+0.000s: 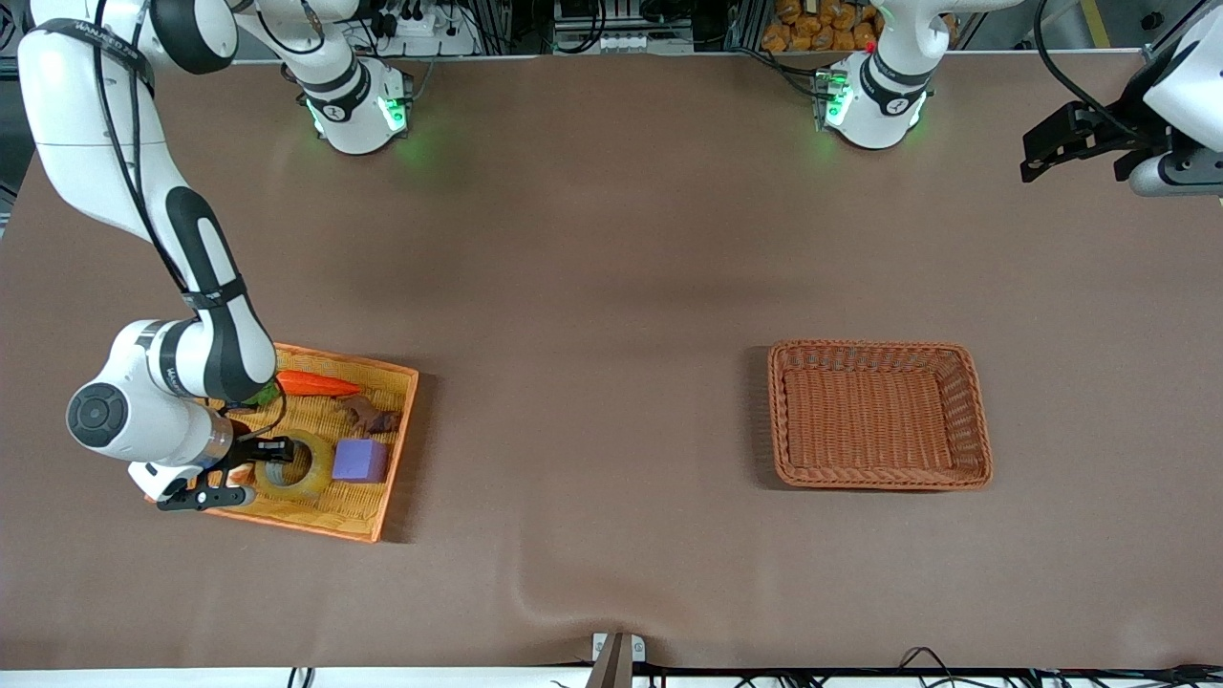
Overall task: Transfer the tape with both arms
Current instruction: 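Grasp the clear yellow tape roll with the right gripper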
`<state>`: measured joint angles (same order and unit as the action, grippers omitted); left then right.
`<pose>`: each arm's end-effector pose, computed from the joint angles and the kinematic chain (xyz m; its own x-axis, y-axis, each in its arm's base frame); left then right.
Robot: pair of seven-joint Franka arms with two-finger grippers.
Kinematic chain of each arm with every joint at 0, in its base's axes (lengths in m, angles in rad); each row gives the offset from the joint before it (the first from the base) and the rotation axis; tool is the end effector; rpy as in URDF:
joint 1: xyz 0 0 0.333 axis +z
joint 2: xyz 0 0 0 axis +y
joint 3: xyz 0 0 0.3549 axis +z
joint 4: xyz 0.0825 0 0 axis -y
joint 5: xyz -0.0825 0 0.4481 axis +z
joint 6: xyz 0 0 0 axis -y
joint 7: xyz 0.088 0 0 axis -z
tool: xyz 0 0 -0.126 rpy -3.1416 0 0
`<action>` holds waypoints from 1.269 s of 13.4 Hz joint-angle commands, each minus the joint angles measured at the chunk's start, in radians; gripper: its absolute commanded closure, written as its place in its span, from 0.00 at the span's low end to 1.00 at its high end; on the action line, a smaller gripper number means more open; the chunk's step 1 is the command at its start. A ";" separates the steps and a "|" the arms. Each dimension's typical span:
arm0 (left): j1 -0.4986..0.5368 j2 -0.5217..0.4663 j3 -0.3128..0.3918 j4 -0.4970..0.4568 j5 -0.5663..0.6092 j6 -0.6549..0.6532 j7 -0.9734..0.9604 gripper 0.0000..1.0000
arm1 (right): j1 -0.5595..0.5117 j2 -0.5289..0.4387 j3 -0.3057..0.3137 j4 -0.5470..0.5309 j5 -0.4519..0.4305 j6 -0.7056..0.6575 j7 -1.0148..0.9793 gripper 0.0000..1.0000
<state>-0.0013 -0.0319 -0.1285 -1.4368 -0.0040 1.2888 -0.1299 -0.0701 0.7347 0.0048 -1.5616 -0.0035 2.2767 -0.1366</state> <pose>0.5673 -0.0762 0.7102 0.9934 0.0004 -0.1151 -0.0014 -0.9999 -0.0152 0.7729 -0.0511 0.1778 0.9972 0.0723 -0.0193 0.0723 -0.9974 -0.0033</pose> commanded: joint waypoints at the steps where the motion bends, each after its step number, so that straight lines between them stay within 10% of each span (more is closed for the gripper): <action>1: 0.007 -0.010 0.000 0.001 -0.011 -0.016 0.023 0.00 | -0.008 0.008 0.012 0.018 -0.009 -0.003 -0.005 1.00; 12: 0.007 -0.011 -0.010 -0.004 -0.011 -0.020 0.023 0.00 | 0.045 -0.264 0.023 0.028 -0.009 -0.242 -0.071 1.00; 17: 0.004 0.000 -0.013 -0.004 -0.011 -0.019 0.024 0.00 | 0.214 -0.288 0.040 0.043 0.002 -0.355 0.286 1.00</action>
<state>-0.0020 -0.0316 -0.1372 -1.4409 -0.0040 1.2836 -0.1299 0.0771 0.4607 0.0398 -1.5095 -0.0019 1.9335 -0.0023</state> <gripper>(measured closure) 0.000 0.780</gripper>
